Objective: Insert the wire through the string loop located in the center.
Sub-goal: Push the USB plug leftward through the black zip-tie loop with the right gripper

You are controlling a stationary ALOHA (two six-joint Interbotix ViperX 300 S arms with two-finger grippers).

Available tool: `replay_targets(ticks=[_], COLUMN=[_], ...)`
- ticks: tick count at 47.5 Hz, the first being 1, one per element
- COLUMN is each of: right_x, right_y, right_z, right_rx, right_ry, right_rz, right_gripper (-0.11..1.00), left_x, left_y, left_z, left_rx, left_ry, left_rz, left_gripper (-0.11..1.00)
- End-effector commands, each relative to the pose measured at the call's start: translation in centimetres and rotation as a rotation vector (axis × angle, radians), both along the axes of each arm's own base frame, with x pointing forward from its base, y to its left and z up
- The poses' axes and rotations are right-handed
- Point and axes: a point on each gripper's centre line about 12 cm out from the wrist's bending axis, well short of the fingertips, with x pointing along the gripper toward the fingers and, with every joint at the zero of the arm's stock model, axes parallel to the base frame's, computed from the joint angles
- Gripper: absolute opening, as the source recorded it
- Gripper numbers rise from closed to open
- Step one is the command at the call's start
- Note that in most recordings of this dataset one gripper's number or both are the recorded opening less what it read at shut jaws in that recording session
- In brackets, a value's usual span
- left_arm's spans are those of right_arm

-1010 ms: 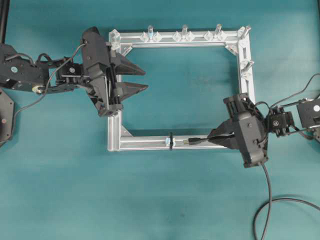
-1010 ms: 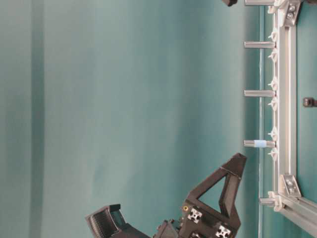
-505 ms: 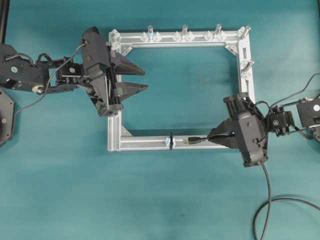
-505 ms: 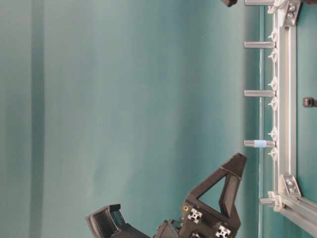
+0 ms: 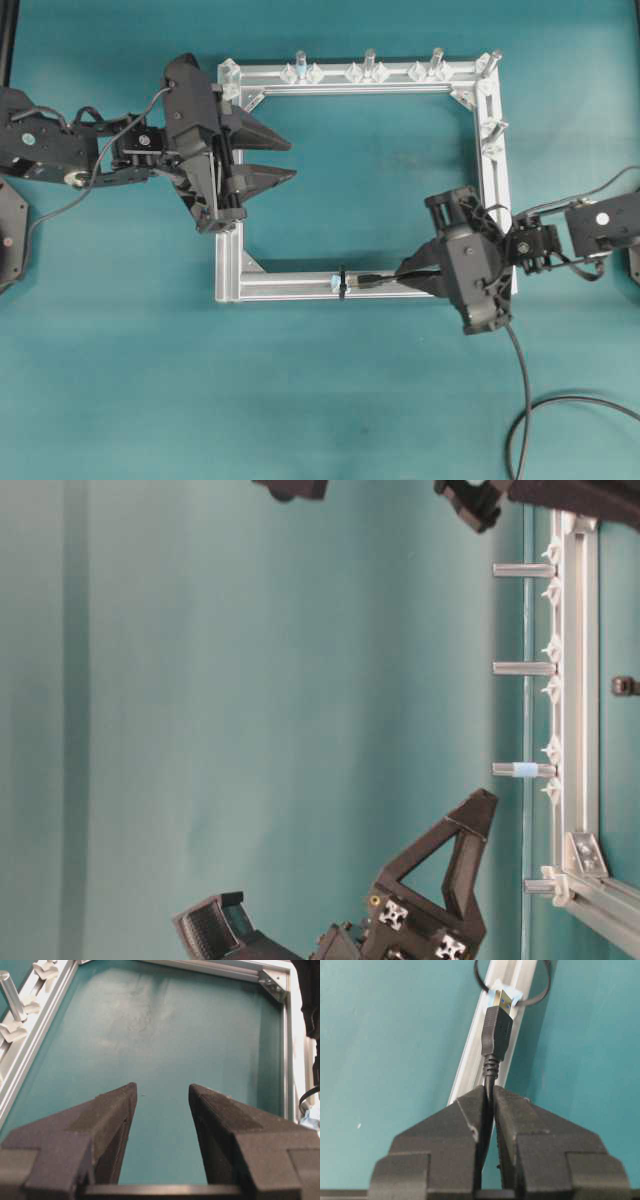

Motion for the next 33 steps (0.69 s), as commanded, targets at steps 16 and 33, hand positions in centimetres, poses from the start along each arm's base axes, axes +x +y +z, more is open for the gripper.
replay_targets(ticks=[16, 33], right_x=[3.8, 5.4], right_y=[-0.4, -0.3], right_z=[1.2, 1.1], right_rx=[0.008, 0.009], right_ry=[-0.059, -0.065], right_rz=[-0.023, -0.024], right_gripper=[0.07, 0.07], left_x=[0.2, 0.1], left_y=[-0.1, -0.1], left_z=[1.2, 1.1], left_rx=[0.009, 0.009], left_ry=[-0.037, -0.034], left_rz=[-0.006, -0.006], left_gripper=[0.49, 0.49])
